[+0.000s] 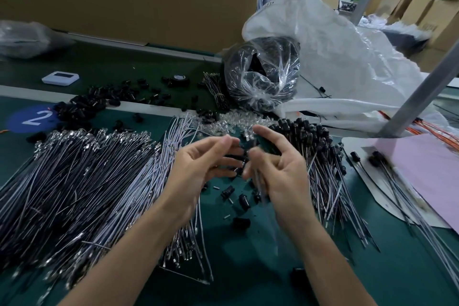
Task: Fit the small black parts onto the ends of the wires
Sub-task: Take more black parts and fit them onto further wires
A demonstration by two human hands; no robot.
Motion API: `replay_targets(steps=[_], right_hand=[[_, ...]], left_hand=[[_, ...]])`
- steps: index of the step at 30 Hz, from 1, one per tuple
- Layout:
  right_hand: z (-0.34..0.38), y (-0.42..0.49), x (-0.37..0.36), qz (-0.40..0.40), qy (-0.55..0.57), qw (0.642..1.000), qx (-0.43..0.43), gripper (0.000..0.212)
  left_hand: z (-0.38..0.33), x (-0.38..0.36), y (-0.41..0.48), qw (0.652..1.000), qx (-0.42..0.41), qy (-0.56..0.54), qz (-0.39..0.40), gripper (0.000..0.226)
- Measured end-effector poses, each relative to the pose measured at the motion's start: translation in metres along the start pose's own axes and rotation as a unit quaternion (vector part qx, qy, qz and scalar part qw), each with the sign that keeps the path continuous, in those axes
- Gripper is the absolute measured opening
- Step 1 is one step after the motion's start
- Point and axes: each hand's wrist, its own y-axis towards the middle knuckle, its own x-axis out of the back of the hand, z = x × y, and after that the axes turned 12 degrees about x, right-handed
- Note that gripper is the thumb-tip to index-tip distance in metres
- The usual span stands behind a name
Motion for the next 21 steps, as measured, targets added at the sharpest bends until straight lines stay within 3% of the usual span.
replay_targets(steps=[3, 8, 12, 16, 21], right_hand=[[-0.009, -0.006, -0.008, 0.032, -0.161, 0.985, 0.053, 0.064], [-0.014, -0.006, -0.006, 0.038, -0.211, 0.973, 0.083, 0.067], [-0.016, -0.005, -0.005, 0.059, -0.235, 0.967, 0.08, 0.053], [-0.019, -0.003, -0.002, 0.094, -0.256, 0.96, 0.058, 0.005], [-0.019, -0.003, -0.002, 0.099, -0.227, 0.968, 0.044, 0.018]], left_hand=[[0.003, -0.001, -0.001, 0.998, 0.021, 0.042, 0.031, 0.039], [0.003, 0.001, 0.002, 0.997, 0.051, -0.034, 0.046, 0.026], [0.001, 0.003, 0.005, 0.996, 0.013, -0.091, 0.005, 0.023], [0.0, 0.005, 0.006, 0.993, -0.015, -0.113, -0.015, 0.022], [0.001, 0.0, 0.003, 0.996, -0.028, -0.08, -0.028, 0.03]])
